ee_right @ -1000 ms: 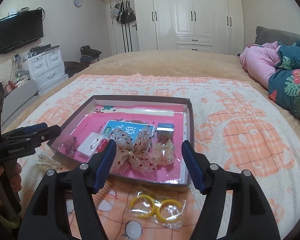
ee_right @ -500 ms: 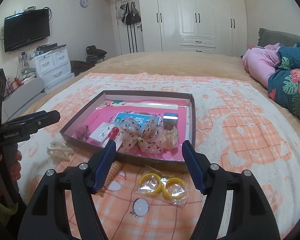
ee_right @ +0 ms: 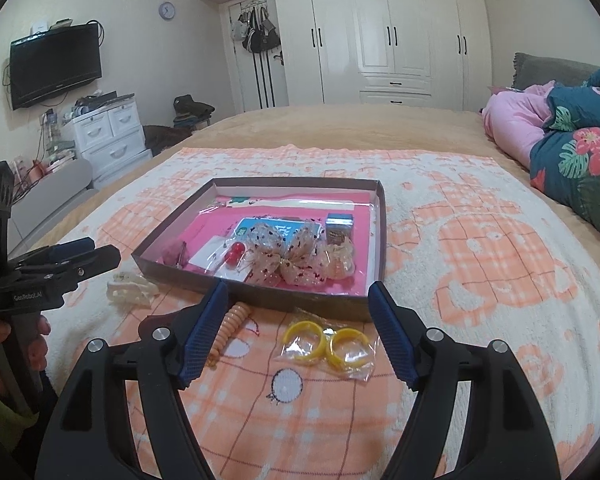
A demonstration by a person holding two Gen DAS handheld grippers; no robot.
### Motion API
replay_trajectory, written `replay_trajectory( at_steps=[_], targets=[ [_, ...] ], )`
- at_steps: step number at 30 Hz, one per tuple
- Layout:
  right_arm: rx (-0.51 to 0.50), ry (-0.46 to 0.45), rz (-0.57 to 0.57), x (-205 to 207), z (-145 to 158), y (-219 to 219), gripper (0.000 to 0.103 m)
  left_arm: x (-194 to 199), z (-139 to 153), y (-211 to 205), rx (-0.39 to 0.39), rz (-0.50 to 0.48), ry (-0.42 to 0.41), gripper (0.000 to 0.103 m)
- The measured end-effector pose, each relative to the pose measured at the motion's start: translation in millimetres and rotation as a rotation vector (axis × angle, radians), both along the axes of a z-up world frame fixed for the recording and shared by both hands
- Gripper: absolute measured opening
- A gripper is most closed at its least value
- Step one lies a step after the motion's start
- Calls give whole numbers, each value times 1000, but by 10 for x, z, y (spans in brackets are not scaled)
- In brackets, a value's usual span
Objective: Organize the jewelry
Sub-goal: 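Withdraw both open tools from the box toward the remaining clips, then grasp the dark red claw clip with the left tool while the right tool grasps the yellow bangle bag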
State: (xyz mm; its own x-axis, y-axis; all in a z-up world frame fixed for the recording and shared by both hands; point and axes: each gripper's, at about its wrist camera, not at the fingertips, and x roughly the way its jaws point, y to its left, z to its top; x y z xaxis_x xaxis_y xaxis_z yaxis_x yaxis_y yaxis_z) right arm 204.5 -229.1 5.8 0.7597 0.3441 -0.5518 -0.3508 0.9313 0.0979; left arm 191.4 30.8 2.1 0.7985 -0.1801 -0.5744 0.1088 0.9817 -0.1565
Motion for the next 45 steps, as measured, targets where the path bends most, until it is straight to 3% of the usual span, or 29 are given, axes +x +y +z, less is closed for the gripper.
replay_trajectory(
  at_steps=[16, 36, 41, 45],
  targets=[
    [-21, 54, -11, -233, -169, -44, 70, -225, -123, -244, 45, -68, 25, 91],
    [-75, 159, -106, -51, -459, -189, 72, -72, -493, -427, 143, -122, 94, 91],
    [-76, 166, -114, -3, -483, -183, 77, -32, -520, -452, 160, -132, 94, 80],
    [-59, 193, -119, 77, -526, -185, 77, 22, -546, -503, 183, -150, 95, 62]
  ],
)
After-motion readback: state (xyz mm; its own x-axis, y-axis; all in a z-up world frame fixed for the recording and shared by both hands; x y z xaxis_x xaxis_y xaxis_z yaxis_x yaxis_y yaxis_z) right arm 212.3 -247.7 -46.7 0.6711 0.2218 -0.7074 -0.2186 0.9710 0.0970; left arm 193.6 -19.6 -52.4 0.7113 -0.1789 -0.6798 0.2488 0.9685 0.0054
